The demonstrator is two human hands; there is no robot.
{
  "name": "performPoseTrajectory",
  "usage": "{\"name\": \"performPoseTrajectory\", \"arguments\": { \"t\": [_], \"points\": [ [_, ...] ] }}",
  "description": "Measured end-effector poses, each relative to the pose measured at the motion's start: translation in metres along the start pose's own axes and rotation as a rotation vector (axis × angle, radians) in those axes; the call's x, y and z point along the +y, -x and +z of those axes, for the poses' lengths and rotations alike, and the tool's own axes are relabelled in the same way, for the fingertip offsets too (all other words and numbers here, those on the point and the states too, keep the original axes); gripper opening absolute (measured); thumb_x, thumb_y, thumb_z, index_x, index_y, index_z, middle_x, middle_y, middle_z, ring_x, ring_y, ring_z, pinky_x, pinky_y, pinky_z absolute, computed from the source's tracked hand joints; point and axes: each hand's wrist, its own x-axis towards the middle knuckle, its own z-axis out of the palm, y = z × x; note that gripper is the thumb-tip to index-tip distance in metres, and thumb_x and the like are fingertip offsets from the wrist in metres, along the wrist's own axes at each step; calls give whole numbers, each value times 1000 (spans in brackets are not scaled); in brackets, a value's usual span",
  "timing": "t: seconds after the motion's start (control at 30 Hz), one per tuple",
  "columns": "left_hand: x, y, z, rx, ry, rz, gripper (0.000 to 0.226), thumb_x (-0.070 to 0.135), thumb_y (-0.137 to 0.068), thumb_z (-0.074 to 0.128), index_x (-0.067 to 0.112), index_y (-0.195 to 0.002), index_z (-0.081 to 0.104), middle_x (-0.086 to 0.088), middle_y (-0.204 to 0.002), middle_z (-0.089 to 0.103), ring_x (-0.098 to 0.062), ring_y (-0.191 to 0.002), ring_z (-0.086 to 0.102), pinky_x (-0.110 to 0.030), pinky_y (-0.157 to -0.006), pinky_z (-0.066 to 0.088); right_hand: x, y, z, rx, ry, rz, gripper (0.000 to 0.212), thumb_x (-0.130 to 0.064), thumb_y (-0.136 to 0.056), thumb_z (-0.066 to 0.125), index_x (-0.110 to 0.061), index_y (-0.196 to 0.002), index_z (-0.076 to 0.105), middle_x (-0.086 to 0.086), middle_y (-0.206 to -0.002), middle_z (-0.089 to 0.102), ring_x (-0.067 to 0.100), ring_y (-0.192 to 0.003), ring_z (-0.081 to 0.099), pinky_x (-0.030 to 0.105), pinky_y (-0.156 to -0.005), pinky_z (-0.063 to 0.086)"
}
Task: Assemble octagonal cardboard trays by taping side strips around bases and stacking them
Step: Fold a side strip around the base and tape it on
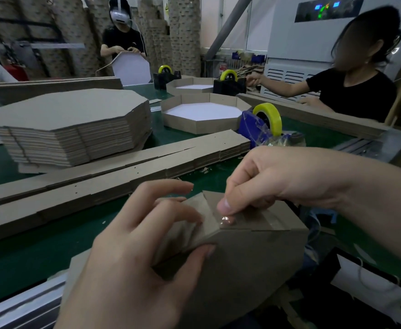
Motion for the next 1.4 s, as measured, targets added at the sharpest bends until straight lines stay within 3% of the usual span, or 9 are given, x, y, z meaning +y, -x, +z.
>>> {"name": "performPoseTrajectory", "arguments": {
  "t": [0.17,0.27,0.37,0.43,0.53,0.7,0.97,1.3,1.4],
  "points": [
    [1,-1,1,19,13,-38,29,47,-68,67,31,-90,58,21,-116,58,3,-106,56,-21,-85,47,-3,3,4,20,-22,-21,16,-36,-63,72,-21,-57,72,12,-69,52,16,-61,39,26,-57,30],
    [4,0,5,47,-18,-52,30,43,-67,77,27,-87,60,16,-115,60,-3,-104,60,-29,-80,51,-4,4,5,24,-57,-23,14,-31,-62,72,-20,-53,70,4,-62,54,12,-58,40,24,-54,29],
    [3,-5,1,11,97,-66,30,55,-70,69,28,-80,60,15,-113,62,-6,-100,64,-37,-82,54,-5,5,4,28,-64,-12,22,-25,-69,79,-19,-50,68,5,-61,52,14,-58,38,25,-55,27],
    [4,-5,0,-2,155,-88,27,48,-66,69,26,-79,61,14,-110,63,-11,-98,66,-43,-82,55,-5,6,4,36,-87,-5,25,-16,-74,78,-16,-51,68,5,-59,51,13,-56,37,26,-55,25],
    [9,1,3,36,-22,-34,23,35,-66,80,22,-73,62,12,-111,64,-10,-95,66,-34,-75,57,-7,5,4,25,-90,7,21,-13,-71,79,-12,-53,68,11,-63,53,14,-56,37,26,-54,24],
    [11,4,2,48,-92,-16,21,36,-68,79,22,-72,64,13,-111,63,-2,-92,64,-26,-71,53,-6,1,1,9,-54,69,15,-26,-60,72,-13,-54,69,15,-68,48,15,-57,37,25,-55,26],
    [14,4,1,13,-85,-43,21,41,-69,74,25,-76,64,18,-115,62,-7,-93,65,-33,-72,54,-5,1,-3,-52,-10,156,19,-30,-62,78,-14,-56,71,3,-57,46,9,-50,36,21,-49,26],
    [22,3,-1,44,-114,-46,24,44,-70,68,23,-71,58,18,-105,63,-2,-79,64,-21,-62,48,-11,8,5,-17,-101,24,27,-23,-66,82,-18,-45,65,9,-61,51,27,-71,38,26,-61,36],
    [19,3,-2,39,-118,-57,25,44,-71,66,22,-70,56,17,-105,62,-2,-79,63,-19,-63,47,-12,11,1,-17,-164,-7,25,-18,-64,69,-19,-39,61,2,-53,47,25,-63,35,24,-63,41]
  ]
}}
